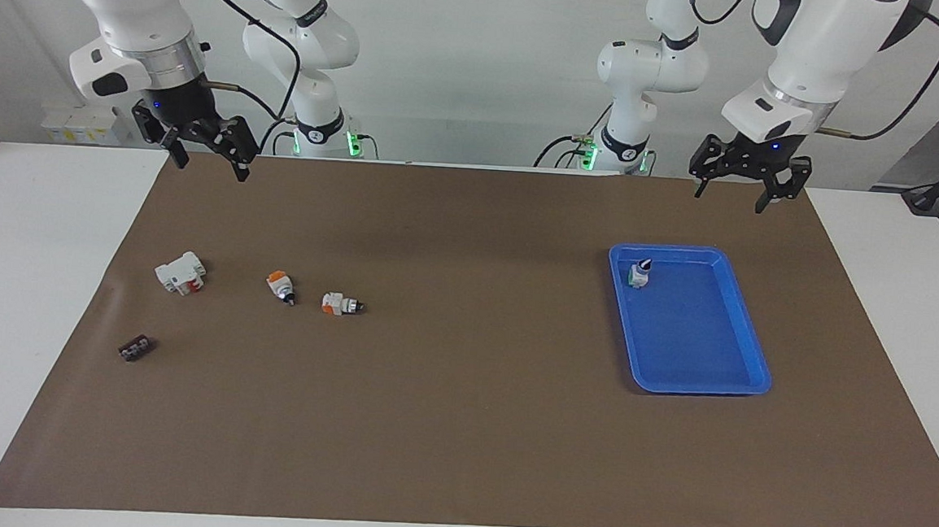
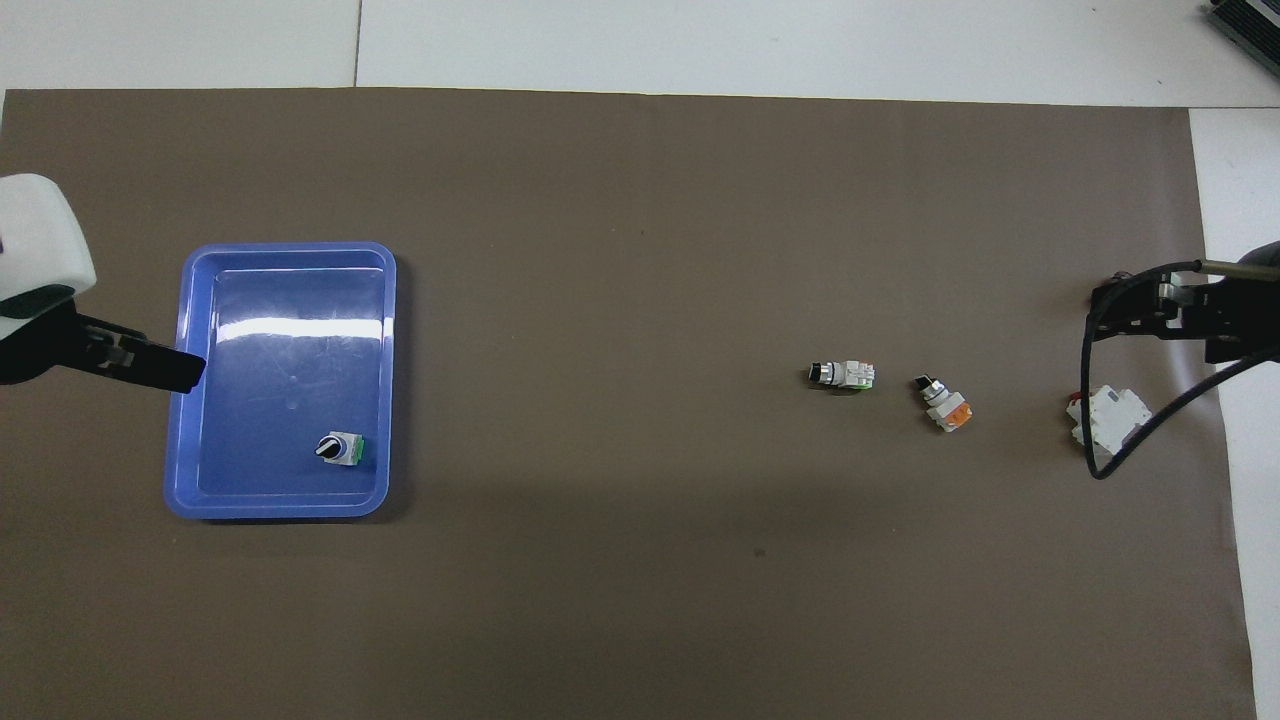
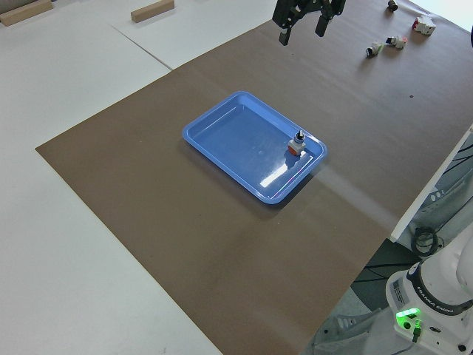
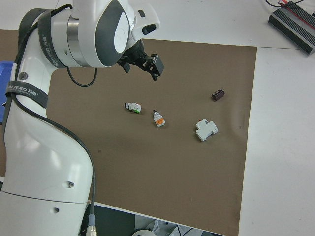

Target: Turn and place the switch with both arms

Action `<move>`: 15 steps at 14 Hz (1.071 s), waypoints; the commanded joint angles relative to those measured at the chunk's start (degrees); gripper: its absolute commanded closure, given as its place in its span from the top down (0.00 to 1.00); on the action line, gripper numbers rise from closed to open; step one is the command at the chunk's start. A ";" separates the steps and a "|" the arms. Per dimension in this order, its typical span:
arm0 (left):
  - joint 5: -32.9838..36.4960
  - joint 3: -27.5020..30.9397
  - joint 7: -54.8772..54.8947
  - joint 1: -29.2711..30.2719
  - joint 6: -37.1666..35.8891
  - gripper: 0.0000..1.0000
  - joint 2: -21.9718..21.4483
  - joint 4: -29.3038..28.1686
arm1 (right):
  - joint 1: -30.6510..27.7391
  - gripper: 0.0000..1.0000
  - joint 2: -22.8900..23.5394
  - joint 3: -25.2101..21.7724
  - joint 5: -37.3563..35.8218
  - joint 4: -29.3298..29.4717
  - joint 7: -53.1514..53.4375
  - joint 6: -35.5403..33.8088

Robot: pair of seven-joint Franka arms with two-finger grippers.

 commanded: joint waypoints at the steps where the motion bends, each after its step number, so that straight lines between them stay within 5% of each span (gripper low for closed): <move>1: -1.20 1.12 -3.39 -0.28 -6.96 1.00 6.36 11.64 | -0.01 1.00 -0.32 0.20 -0.38 0.17 -0.82 -0.98; 15: -0.77 -0.54 -7.71 3.33 -7.77 1.00 2.68 7.88 | -0.01 1.00 -0.41 0.20 -0.29 0.00 -0.29 -0.98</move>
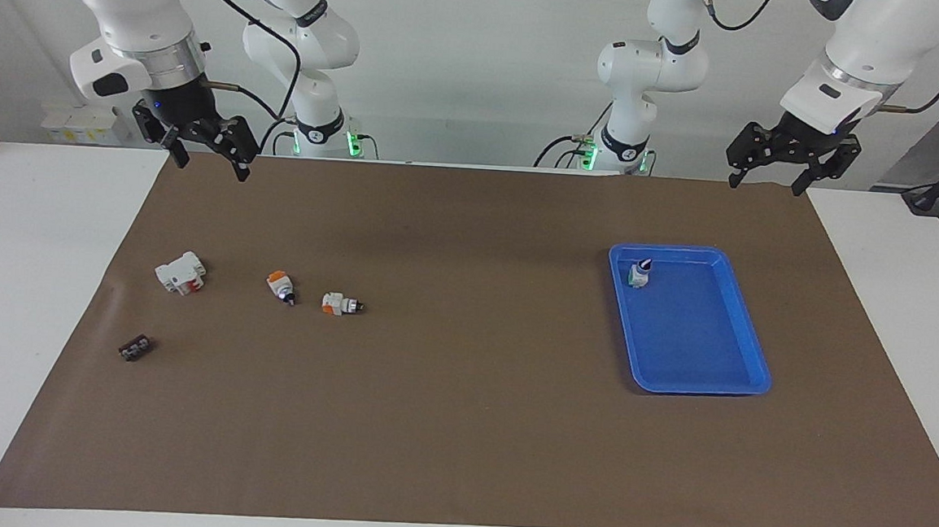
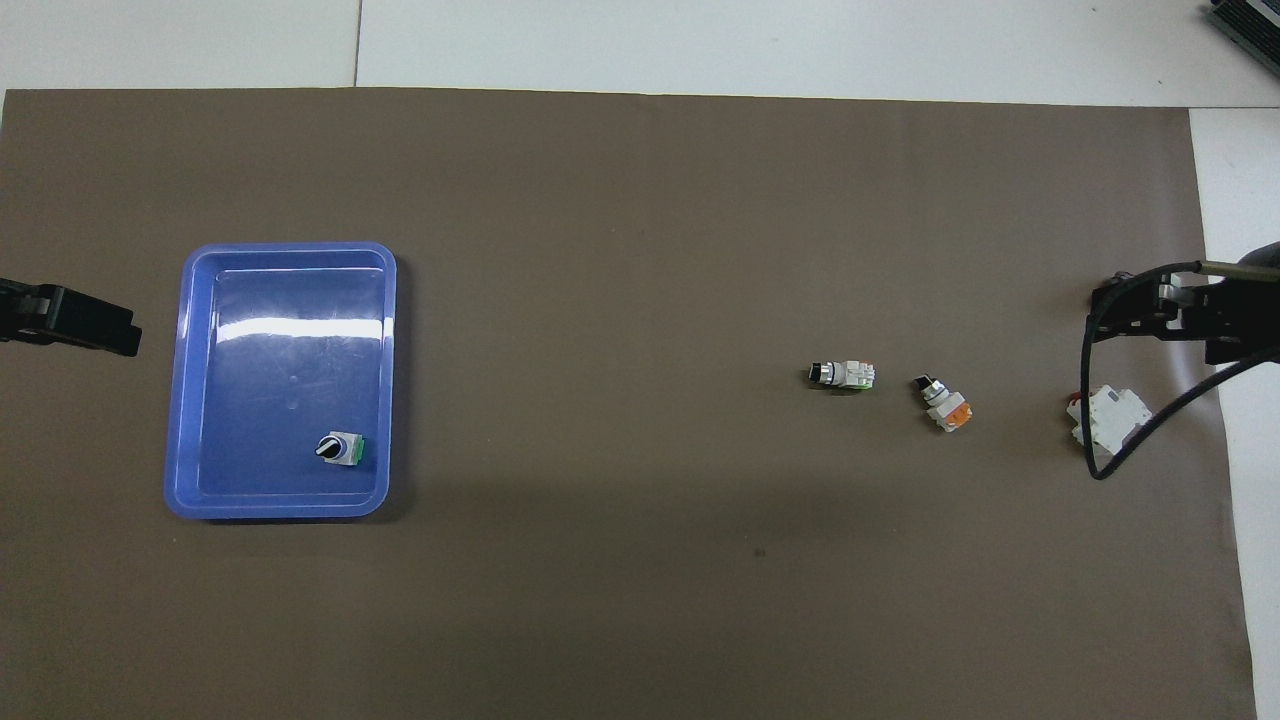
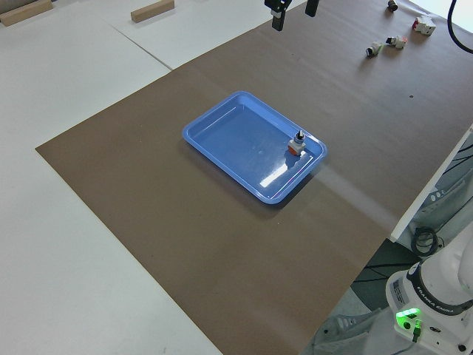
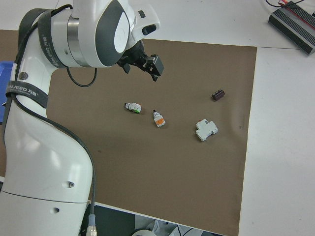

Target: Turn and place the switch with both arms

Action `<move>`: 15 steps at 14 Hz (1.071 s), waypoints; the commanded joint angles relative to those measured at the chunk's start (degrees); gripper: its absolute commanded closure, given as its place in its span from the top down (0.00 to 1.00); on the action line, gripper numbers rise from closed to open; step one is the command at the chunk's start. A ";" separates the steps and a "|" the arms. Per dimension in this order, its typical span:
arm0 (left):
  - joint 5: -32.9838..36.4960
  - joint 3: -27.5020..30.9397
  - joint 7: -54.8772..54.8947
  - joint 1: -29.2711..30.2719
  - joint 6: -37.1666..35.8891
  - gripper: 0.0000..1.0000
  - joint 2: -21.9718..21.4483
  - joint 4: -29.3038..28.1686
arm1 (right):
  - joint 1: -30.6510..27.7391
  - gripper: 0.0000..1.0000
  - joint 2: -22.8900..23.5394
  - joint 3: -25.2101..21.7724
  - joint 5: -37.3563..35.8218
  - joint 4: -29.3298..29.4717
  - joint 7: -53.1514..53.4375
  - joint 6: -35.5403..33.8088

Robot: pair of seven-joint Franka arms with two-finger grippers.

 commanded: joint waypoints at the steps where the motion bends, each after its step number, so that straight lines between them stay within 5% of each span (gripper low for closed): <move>1: -0.23 -1.74 0.15 1.62 -0.03 1.00 -1.51 -1.61 | -0.01 1.00 -0.41 0.20 -0.20 -0.09 -0.29 -0.74; 15: -0.58 -3.07 1.47 3.56 -1.52 1.00 -1.60 -1.61 | -0.10 1.00 -0.41 0.11 0.06 -0.09 -0.29 0.22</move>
